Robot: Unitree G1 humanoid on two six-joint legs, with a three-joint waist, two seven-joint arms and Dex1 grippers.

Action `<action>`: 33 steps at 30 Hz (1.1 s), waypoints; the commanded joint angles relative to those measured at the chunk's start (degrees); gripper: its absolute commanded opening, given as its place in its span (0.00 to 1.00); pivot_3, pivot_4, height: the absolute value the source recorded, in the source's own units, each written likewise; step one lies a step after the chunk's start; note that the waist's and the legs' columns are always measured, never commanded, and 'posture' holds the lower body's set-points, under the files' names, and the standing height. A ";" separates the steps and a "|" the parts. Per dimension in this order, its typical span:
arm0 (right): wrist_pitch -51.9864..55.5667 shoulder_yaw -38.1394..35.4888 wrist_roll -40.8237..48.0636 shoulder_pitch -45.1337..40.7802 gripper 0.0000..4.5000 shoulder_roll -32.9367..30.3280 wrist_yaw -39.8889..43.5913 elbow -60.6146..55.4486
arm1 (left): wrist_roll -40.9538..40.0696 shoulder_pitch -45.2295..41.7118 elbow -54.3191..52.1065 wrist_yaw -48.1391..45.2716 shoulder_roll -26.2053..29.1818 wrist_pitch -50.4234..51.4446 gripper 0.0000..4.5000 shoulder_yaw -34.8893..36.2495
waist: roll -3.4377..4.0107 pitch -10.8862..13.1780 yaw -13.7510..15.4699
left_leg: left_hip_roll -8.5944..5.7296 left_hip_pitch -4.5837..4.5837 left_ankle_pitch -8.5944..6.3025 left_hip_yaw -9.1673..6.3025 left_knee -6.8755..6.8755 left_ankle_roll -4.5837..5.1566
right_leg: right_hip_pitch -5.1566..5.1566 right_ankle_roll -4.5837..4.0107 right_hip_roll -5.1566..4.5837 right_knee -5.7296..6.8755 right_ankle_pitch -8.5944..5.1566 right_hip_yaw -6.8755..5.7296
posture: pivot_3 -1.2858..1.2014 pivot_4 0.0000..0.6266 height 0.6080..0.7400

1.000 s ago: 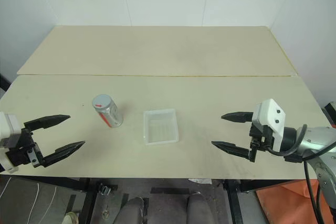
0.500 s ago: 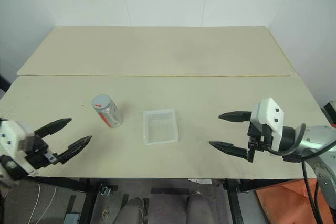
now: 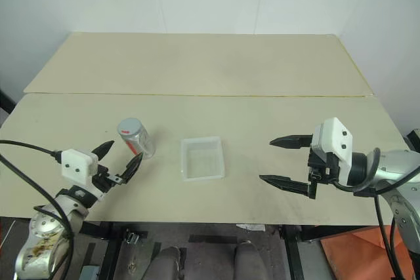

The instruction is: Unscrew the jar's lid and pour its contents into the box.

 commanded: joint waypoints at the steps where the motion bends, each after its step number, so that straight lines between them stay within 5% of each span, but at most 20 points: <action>1: -0.57 -2.63 1.01 0.33 1.00 -0.52 -0.26 -2.15 | 2.80 -1.80 1.35 1.81 -0.82 -3.70 0.99 -1.69 | 0.00 0.00 0.15 | 0.00 0.00 0.00 0.00 0.00 0.00 | 0.01 0.00 0.00 0.00 0.00 0.00 | 0.52 0.24 1.00; 23: 1.14 -4.60 3.16 0.50 1.00 -1.09 -1.80 -5.66 | 10.15 -12.47 13.74 9.99 -6.86 -10.56 0.99 -6.96 | -0.01 0.00 0.24 | -0.02 -0.01 0.00 0.00 0.01 -0.01 | 0.03 0.05 -0.01 -0.04 0.02 0.00 | 0.52 0.24 1.00; 26: 1.17 -4.77 3.38 0.91 1.00 -1.17 -1.96 -5.99 | 9.98 -12.51 13.84 10.20 -6.89 -10.37 0.86 -7.05 | -0.01 0.00 0.22 | -0.02 -0.01 0.00 0.00 0.01 -0.01 | 0.03 0.05 0.00 -0.04 0.02 0.00 | 0.52 0.24 1.00; 32: 1.22 -4.53 4.03 0.98 1.00 -1.20 -2.60 -6.65 | 9.92 -12.53 13.74 10.46 -6.79 -9.71 0.43 -7.01 | -0.01 0.00 0.25 | -0.02 -0.01 0.01 0.00 0.01 -0.01 | 0.03 0.05 0.00 -0.04 0.02 0.00 | 0.52 0.24 1.00; 33: 1.15 -4.18 4.18 0.71 1.00 -1.12 -2.72 -6.74 | 9.88 -12.54 13.70 10.55 -6.80 -9.55 0.43 -6.97 | -0.01 0.00 0.23 | -0.02 -0.01 0.01 0.00 0.01 -0.01 | 0.03 0.05 -0.01 -0.04 0.02 0.00 | 0.52 0.24 1.00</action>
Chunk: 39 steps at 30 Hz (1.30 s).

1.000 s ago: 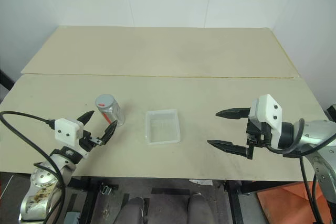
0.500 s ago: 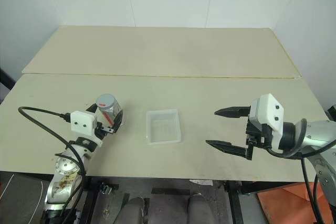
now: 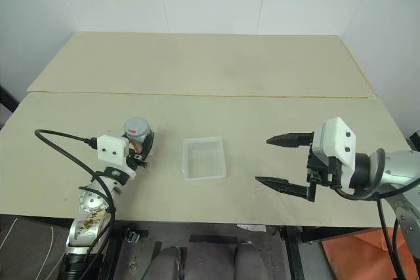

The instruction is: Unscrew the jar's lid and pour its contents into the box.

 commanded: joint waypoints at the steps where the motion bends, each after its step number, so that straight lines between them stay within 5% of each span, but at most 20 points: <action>1: 0.13 -1.12 1.15 -0.70 1.00 -0.53 -0.79 -1.95 | 0.14 -0.62 -1.02 0.56 0.17 -0.15 0.43 0.29 | 0.00 0.00 -0.01 | 0.00 0.00 0.00 0.00 0.00 0.00 | 0.00 0.00 0.00 0.00 0.00 0.00 | 0.52 0.24 1.00; 7: -0.02 4.37 2.59 -8.03 1.00 2.22 -3.29 -1.82 | -2.73 -3.85 -2.89 -3.99 3.39 3.80 0.43 0.36 | 0.00 0.00 -0.20 | 0.01 0.02 0.00 0.00 0.00 0.00 | 0.00 0.00 0.01 0.01 0.00 0.00 | 0.52 0.24 1.00; 20: 14.57 23.05 3.30 -39.73 1.00 17.77 -19.85 6.33 | -32.24 -25.56 -1.21 -35.39 22.01 29.63 0.43 2.54 | 0.04 0.05 -0.87 | 0.01 -0.17 0.02 -0.06 -0.01 -0.04 | -0.24 0.01 0.01 0.09 -0.01 -0.04 | 0.52 0.24 1.00; 28: 18.63 28.07 -1.10 -49.17 1.00 27.25 -27.10 11.94 | -30.52 -36.34 8.30 -47.92 21.12 26.77 0.43 -4.73 | 0.05 0.06 -1.79 | 0.00 -0.40 0.05 -0.10 -0.01 -0.08 | -0.62 -0.03 0.01 0.24 -0.01 -0.05 | 0.52 0.24 1.00; 39: 20.04 28.48 -4.20 -51.11 1.00 30.83 -27.99 14.38 | -27.75 -38.31 12.35 -54.80 18.33 19.16 0.43 -6.27 | 0.06 0.06 -3.15 | -0.01 -0.69 0.10 -0.11 -0.01 -0.17 | -1.01 -0.06 0.01 0.39 -0.01 -0.02 | 0.52 0.24 1.00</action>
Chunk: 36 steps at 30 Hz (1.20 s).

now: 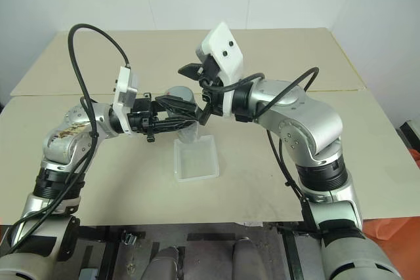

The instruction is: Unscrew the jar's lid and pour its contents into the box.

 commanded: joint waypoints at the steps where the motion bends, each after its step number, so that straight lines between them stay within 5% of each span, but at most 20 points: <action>1: 0.62 -1.09 0.41 -0.51 1.00 0.01 0.78 -1.82 | 0.37 -2.12 -0.02 -1.10 -0.18 -2.02 0.43 0.75 | 0.00 0.00 -0.13 | 0.00 0.01 0.00 -0.01 0.00 0.00 | 0.00 0.00 0.00 0.01 0.00 0.00 | 0.52 0.24 1.00; 7: 1.86 -1.49 1.51 0.74 0.60 -0.47 2.42 -3.75 | 0.75 -2.15 0.10 -1.37 -0.40 -2.33 0.43 0.99 | 0.00 0.00 -0.18 | 0.00 0.01 -0.01 -0.02 0.00 0.01 | 0.00 0.00 0.00 0.03 0.00 0.00 | 0.52 0.24 1.00; 15: 1.60 -0.94 1.77 1.04 0.60 -0.78 5.26 -2.68 | 0.17 -2.90 0.08 -2.80 -0.45 -2.01 0.43 1.45 | 0.00 0.00 -0.18 | 0.00 0.01 -0.01 -0.03 0.01 0.01 | 0.00 0.00 0.00 0.03 0.00 0.00 | 0.52 0.24 1.00; 25: -7.72 0.90 1.91 0.87 0.60 -3.97 27.35 6.08 | -3.01 -3.05 -0.90 -13.55 0.40 -4.74 0.43 3.22 | 0.00 0.00 -0.22 | 0.00 0.03 -0.01 -0.02 0.01 0.02 | 0.03 0.00 0.01 0.02 0.00 0.00 | 0.52 0.24 1.00; 31: -9.39 -0.97 0.47 -0.10 0.60 -2.75 26.40 8.26 | -1.18 -2.43 -0.56 -12.89 0.87 -5.00 0.43 3.06 | 0.00 0.00 -0.23 | 0.00 0.03 -0.01 -0.03 0.01 0.01 | 0.02 0.00 0.01 0.04 0.00 0.00 | 0.52 0.24 1.00; 36: -7.40 -3.74 2.07 0.04 0.88 -3.01 23.11 6.15 | 0.37 -1.37 0.30 -12.06 1.05 -5.74 0.43 2.67 | 0.00 0.00 -0.16 | 0.00 0.02 0.00 -0.03 0.01 0.01 | 0.01 0.00 0.01 0.04 0.00 0.00 | 0.52 0.24 1.00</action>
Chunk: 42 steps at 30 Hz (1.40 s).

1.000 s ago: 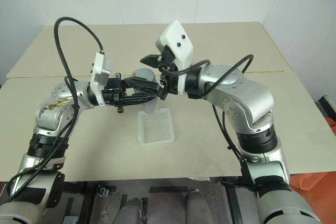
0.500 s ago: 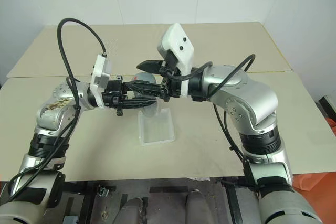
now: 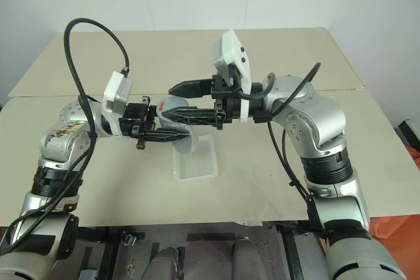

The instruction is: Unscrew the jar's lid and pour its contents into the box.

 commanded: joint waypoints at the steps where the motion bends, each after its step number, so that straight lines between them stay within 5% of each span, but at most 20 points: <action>1: 1.09 -3.38 0.80 0.06 0.96 -0.40 -3.30 -3.38 | -0.25 -0.77 -0.86 0.78 0.36 -1.72 0.43 1.53 | 0.00 0.00 0.00 | 0.00 0.00 0.00 0.00 0.00 0.00 | 0.00 0.00 0.00 0.00 0.00 0.00 | 0.52 0.24 1.00; 28: 4.84 0.02 -1.95 1.87 0.99 3.20 -14.57 -9.80 | 0.69 -1.75 -0.05 1.88 -0.03 -2.12 0.43 0.52 | 0.00 0.00 -0.03 | 0.00 0.00 0.00 -0.01 0.00 0.00 | -0.01 0.00 0.00 0.03 0.00 0.00 | 0.52 0.24 1.00; 34: 4.01 -1.52 -2.28 1.75 0.64 4.54 -15.30 -8.24 | 0.08 -1.22 -0.68 2.12 0.27 -1.21 0.43 0.68 | 0.00 0.00 -0.10 | 0.00 0.01 0.00 -0.01 0.00 0.00 | -0.02 0.00 0.00 0.04 0.00 0.00 | 0.52 0.24 1.00; 38: 2.38 -2.06 -2.15 1.77 0.61 4.34 -13.29 -7.78 | -1.02 0.38 -2.33 0.96 1.14 0.05 0.43 0.38 | 0.01 0.00 -0.10 | 0.00 0.00 0.00 -0.02 0.00 0.00 | -0.01 0.00 0.00 0.03 0.00 0.00 | 0.52 0.24 1.00; 42: -2.92 -1.76 -0.52 1.46 0.61 2.67 -1.32 -4.37 | -2.50 1.26 -3.56 -2.29 2.59 0.50 0.43 -0.26 | 0.01 0.00 -0.07 | -0.01 0.00 0.00 -0.02 0.00 0.00 | -0.01 0.00 0.00 0.03 0.00 0.00 | 0.52 0.24 1.00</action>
